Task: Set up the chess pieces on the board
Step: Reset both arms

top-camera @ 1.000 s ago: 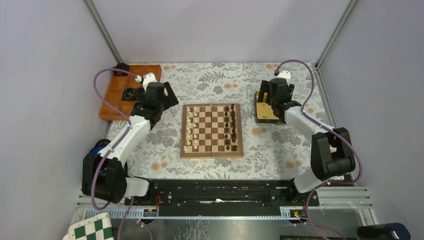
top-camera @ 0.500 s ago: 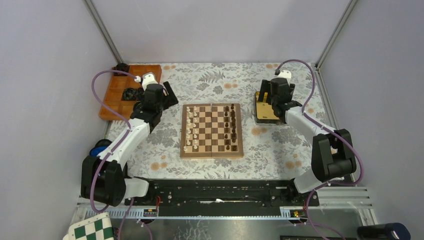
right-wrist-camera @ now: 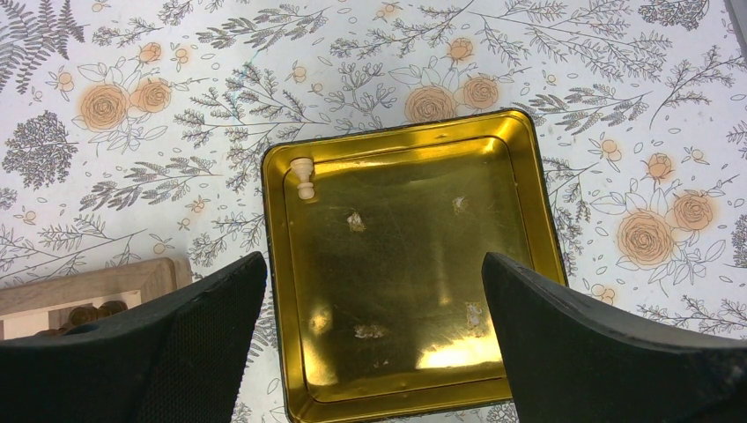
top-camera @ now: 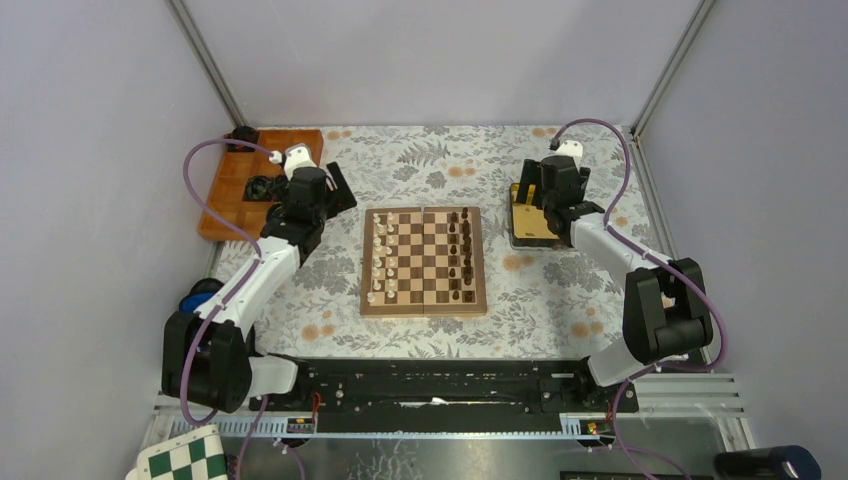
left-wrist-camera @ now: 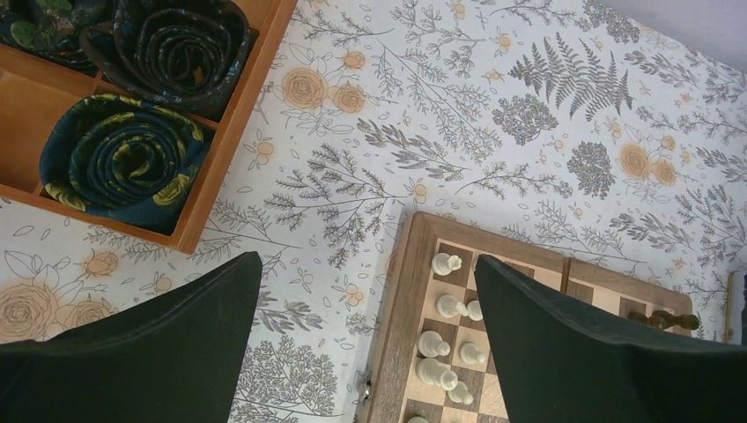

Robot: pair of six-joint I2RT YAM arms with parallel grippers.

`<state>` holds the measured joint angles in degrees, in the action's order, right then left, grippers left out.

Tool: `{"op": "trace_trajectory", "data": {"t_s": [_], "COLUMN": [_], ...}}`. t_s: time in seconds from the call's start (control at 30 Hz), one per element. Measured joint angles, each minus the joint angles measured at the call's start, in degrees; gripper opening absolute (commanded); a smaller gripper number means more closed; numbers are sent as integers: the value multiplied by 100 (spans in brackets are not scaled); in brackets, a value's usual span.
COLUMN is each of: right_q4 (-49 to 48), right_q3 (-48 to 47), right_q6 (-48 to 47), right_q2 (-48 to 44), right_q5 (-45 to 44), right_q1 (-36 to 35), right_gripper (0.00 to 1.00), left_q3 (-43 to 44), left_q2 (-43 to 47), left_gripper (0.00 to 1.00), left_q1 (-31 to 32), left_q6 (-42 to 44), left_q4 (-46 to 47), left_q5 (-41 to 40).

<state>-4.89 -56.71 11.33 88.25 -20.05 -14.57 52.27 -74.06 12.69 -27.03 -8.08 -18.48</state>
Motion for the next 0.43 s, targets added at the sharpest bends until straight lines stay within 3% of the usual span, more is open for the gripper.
{"op": "trace_trajectory", "data": {"t_s": [0.43], "right_q4": [35], "right_q3": [0], "right_q6": [-4], "right_q2": [0], "right_q5": [-4], "right_q1": [0], "right_gripper": [100], "left_q3": [0], "left_q2": [0], "left_gripper": [99], "left_q1": [0], "left_q6": [28], "left_q4": [90], "left_q5": [-2]}}
